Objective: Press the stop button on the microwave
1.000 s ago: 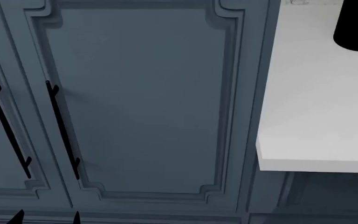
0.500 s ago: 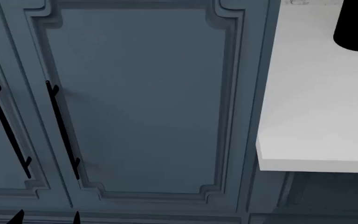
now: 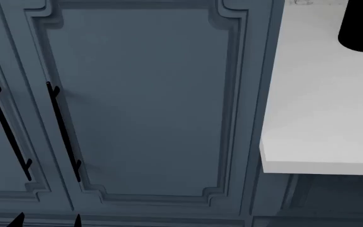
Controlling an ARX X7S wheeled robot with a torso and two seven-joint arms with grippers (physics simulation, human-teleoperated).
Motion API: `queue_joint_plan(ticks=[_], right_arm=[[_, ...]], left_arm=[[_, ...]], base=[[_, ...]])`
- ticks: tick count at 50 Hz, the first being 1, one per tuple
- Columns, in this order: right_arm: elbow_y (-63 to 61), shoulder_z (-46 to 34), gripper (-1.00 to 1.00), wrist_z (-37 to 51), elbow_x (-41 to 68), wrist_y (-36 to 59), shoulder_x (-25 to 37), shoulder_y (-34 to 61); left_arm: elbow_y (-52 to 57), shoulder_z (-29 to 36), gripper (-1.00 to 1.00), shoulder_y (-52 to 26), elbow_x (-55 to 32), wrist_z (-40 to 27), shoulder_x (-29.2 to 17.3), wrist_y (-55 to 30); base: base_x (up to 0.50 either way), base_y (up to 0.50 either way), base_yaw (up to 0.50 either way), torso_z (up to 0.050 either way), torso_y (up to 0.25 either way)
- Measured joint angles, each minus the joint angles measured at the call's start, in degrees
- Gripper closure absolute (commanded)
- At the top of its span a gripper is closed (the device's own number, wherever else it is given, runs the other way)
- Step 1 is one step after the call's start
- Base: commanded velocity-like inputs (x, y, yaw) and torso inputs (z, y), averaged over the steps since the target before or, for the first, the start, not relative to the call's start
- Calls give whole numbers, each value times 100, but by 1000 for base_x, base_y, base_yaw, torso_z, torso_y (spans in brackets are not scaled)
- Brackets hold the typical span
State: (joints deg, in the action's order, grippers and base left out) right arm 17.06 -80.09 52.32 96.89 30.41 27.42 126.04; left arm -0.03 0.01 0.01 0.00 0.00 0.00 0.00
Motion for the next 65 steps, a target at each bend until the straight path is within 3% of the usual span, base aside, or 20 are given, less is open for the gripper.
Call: queue_joint_plan(ticks=[65], right_arm=[[3056, -142, 100, -1645, -941, -344, -1553, -60]], left_arm=[[0, 0, -100, 0, 0, 0, 0, 0]], base=[[0, 0, 0, 0, 0]])
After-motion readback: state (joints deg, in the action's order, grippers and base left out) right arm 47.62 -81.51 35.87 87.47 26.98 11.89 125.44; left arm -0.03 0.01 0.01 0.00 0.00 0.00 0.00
